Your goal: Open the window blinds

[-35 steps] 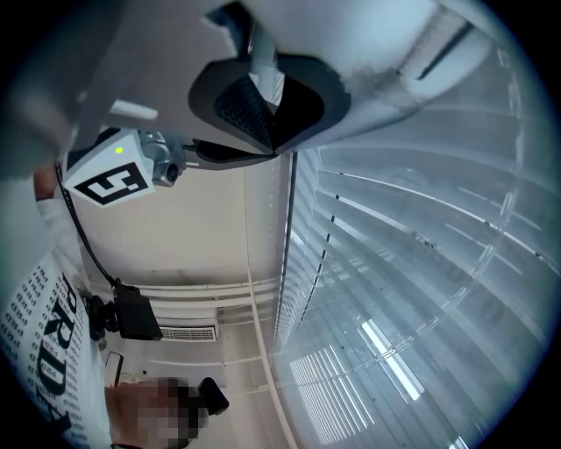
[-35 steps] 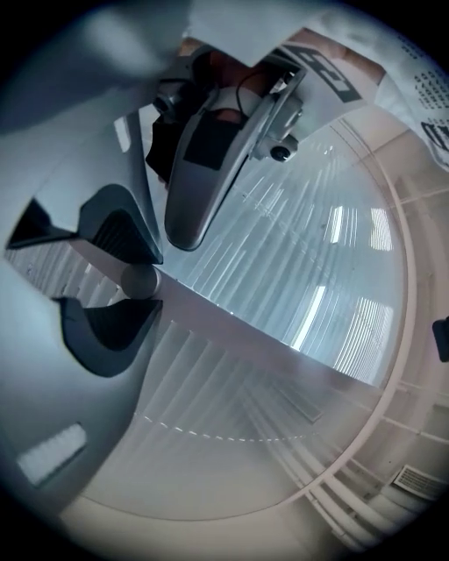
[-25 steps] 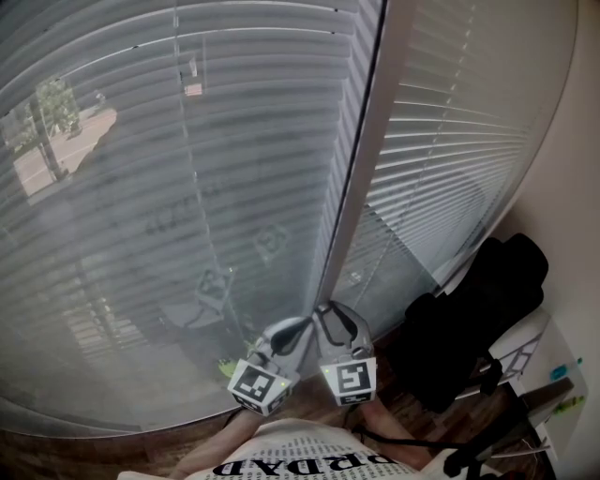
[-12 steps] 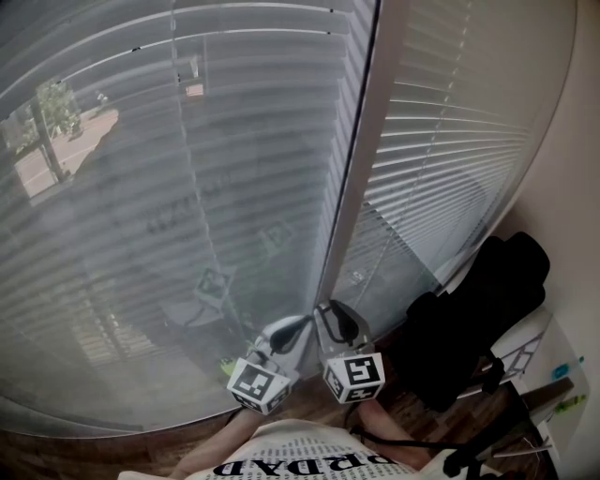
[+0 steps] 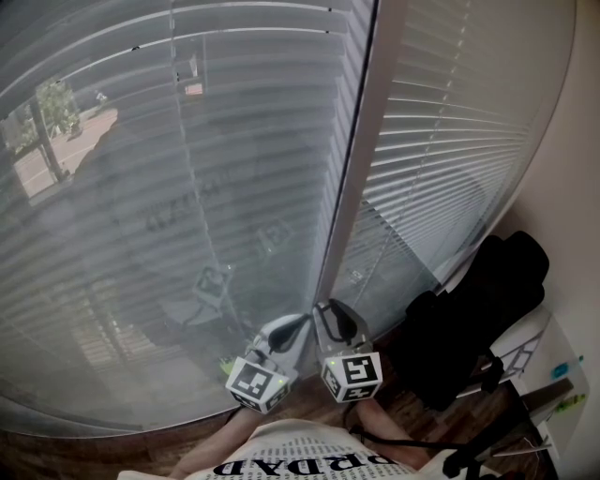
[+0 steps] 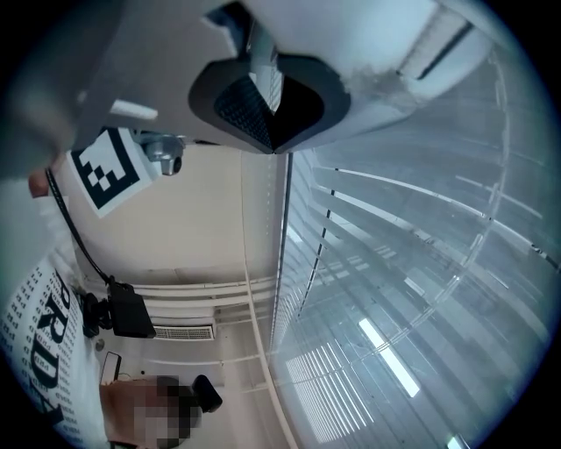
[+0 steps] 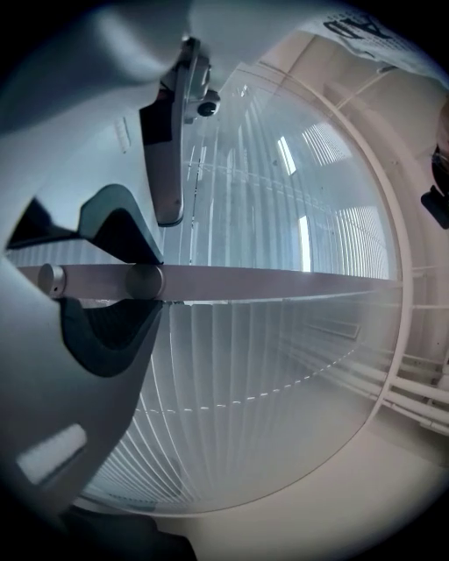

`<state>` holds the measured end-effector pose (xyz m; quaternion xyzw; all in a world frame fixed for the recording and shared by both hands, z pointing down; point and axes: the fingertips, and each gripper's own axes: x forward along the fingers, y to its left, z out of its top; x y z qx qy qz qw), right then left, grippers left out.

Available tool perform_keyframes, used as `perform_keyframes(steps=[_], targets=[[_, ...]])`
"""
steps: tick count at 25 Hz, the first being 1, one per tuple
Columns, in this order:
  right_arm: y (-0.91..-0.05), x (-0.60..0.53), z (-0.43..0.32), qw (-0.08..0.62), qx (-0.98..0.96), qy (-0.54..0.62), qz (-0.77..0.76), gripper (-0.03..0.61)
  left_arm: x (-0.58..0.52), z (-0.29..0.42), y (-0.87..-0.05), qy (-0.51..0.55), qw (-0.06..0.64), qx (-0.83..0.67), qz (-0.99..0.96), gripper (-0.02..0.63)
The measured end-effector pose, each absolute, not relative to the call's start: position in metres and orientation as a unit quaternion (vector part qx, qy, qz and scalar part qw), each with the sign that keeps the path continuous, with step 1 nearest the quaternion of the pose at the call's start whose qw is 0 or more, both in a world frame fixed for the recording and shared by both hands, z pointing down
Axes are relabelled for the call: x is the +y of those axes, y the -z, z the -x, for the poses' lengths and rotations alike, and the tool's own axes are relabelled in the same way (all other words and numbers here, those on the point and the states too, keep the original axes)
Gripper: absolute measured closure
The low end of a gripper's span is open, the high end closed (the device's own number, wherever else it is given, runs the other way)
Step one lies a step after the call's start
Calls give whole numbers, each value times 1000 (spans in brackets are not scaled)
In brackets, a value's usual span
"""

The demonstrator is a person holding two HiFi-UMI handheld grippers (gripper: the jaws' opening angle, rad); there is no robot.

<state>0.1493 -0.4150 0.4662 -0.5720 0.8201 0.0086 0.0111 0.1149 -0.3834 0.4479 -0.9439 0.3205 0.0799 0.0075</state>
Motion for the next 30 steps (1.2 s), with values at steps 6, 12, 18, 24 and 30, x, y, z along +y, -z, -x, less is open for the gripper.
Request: perform_keyframes(steps=[6, 12, 18, 24, 30], targets=[[-458, -403, -144, -105, 810, -160, 554, 436, -384, -112, -450, -79, 6, 323, 943, 621], [-461, -403, -135, -208, 779, -270, 526, 421, -382, -114, -452, -82, 8, 318, 945, 621], [-467, -407, -127, -290, 735, -364, 494, 426, -380, -115, -453, -82, 13, 316, 945, 621], [-468, -405, -127, -274, 740, -361, 497, 443, -380, -115, -455, -80, 17, 318, 945, 621], [-466, -406, -128, -244, 758, -327, 509, 443, -381, -115, -452, -85, 11, 320, 943, 621]])
